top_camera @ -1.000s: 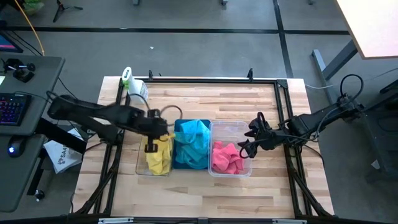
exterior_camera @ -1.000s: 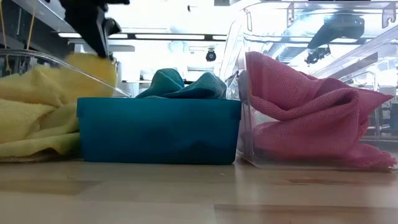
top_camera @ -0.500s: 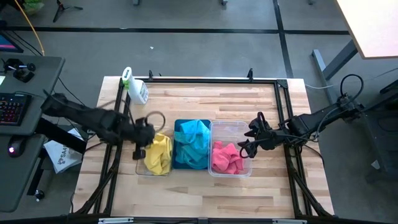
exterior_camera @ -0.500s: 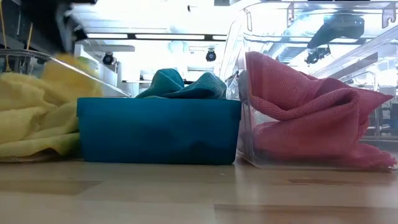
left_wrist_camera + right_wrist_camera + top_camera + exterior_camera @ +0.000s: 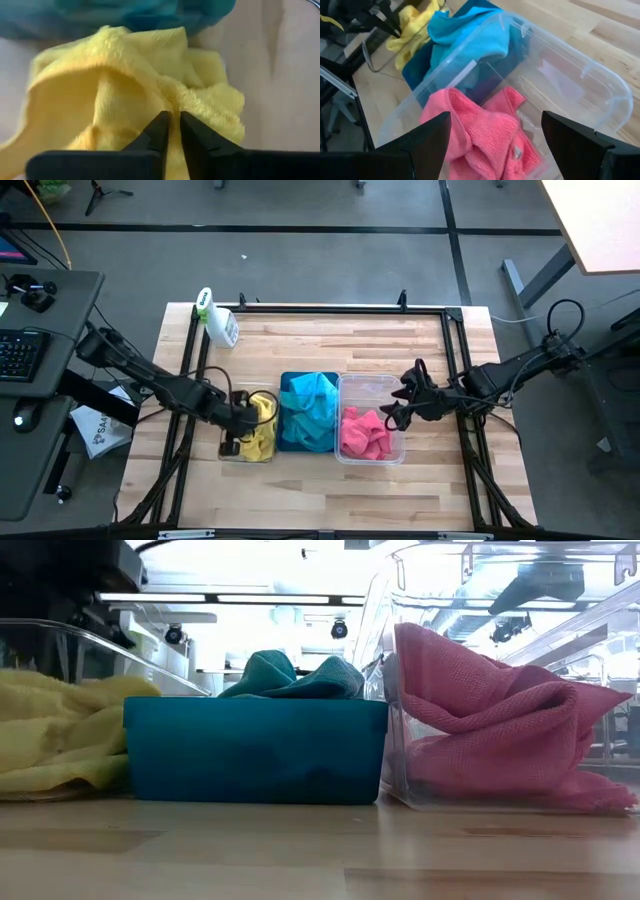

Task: Sort microfiber towel by color & place in baskets
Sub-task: Put the yellow microfiber cloth into the left transparent bin, then return to Home Position

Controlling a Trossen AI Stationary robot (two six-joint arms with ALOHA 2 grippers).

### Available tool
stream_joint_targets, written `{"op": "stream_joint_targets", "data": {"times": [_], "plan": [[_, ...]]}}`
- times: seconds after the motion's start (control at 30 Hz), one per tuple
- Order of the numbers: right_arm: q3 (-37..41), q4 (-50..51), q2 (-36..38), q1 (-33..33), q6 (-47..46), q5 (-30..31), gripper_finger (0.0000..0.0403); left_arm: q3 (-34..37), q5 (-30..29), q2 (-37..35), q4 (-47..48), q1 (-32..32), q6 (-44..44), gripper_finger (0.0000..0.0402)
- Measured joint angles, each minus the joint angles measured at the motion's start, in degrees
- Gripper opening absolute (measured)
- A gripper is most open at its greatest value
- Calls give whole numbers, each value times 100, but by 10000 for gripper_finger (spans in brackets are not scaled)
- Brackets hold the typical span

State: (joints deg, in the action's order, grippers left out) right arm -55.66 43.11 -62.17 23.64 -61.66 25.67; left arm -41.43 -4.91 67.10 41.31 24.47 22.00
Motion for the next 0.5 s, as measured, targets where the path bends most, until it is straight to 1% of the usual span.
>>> {"op": "stream_joint_targets", "data": {"times": [0.17,0.27,0.37,0.43,0.5], "plan": [[0,-132,-1,0,6,80,307,-974,-15,-3,1367,-173,-231,101],[-1,-132,0,0,6,81,307,-1583,-19,-30,1855,-195,-417,147],[-2,-131,-1,0,0,81,307,-2163,-65,-26,2242,-195,-652,184],[-2,-140,2,2,2,81,307,-2482,-293,-32,2314,-195,-832,202],[-2,-181,0,2,-1,79,307,-2706,-751,-64,2286,-195,-993,211]]}}
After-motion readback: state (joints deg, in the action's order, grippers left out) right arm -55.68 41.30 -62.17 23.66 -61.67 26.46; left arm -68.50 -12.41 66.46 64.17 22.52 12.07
